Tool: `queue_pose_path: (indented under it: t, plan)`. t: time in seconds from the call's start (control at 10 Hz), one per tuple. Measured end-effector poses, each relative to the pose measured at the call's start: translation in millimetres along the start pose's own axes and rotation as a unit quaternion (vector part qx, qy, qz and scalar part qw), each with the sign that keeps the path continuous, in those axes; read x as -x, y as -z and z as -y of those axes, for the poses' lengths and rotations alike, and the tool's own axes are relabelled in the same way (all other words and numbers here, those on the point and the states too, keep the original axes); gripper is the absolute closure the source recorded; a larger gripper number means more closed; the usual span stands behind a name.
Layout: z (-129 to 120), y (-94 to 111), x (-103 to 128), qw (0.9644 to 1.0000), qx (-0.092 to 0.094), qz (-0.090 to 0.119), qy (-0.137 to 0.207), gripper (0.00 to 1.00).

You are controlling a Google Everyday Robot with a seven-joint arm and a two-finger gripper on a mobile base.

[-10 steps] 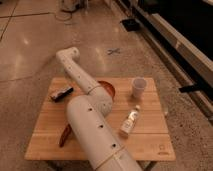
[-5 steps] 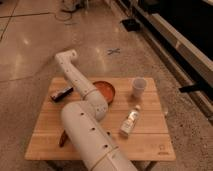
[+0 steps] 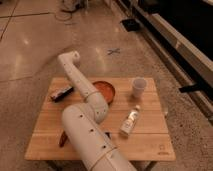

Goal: Push the eraser across the table

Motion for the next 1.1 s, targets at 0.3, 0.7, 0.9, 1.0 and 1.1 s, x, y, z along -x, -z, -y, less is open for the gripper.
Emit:
queue_pose_path:
  t: [0.3,0.7,0.9,1.0,1.1]
  plan:
    - [10,3,16,0.9994,-0.003,0.019,0.03,1.0]
    - [22,6,42,0.9957,-0.001,0.044,0.081,1.0]
    - [25,4,50,0.9936,0.003,0.05,0.101,1.0]
    - [26,3,55,0.9922,0.007,0.053,0.112,1.0]
    - [27,2,59,0.991,0.01,0.056,0.121,1.0]
